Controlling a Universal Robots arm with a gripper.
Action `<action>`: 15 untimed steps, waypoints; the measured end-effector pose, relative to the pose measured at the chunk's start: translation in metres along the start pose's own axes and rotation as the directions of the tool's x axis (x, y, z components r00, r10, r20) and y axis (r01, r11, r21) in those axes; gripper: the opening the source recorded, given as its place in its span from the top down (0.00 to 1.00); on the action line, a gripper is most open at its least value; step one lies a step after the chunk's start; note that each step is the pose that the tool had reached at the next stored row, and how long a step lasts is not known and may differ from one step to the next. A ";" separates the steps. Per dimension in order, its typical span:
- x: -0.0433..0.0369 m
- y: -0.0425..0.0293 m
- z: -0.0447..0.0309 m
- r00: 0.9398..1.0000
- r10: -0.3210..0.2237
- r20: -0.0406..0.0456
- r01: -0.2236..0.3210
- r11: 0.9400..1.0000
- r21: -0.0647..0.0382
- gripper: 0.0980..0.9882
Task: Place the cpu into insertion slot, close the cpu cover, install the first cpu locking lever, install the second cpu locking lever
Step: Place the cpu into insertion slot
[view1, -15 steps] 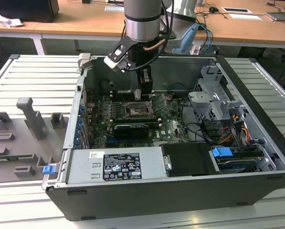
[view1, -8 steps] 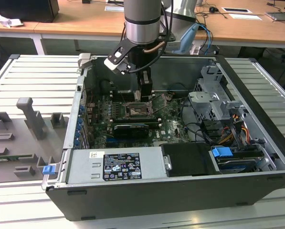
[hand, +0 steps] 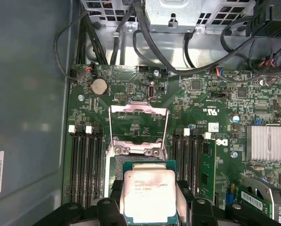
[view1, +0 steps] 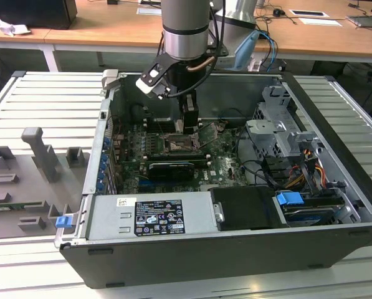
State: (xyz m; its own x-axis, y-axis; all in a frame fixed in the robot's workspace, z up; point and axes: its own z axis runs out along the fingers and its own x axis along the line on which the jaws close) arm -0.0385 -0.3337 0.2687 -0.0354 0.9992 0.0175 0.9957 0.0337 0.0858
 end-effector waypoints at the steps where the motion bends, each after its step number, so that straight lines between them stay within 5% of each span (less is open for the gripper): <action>1: 0.0000 -0.0004 0.0004 1.000 0.000 0.000 0.000 1.000 0.000 0.52; 15: 0.0008 -0.0023 0.0048 1.000 0.007 -0.001 -0.007 1.000 0.000 0.52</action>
State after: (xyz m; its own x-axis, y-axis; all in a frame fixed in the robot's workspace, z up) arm -0.0404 -0.3329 0.2637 -0.0284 0.9994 0.0192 0.9959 0.0267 0.0859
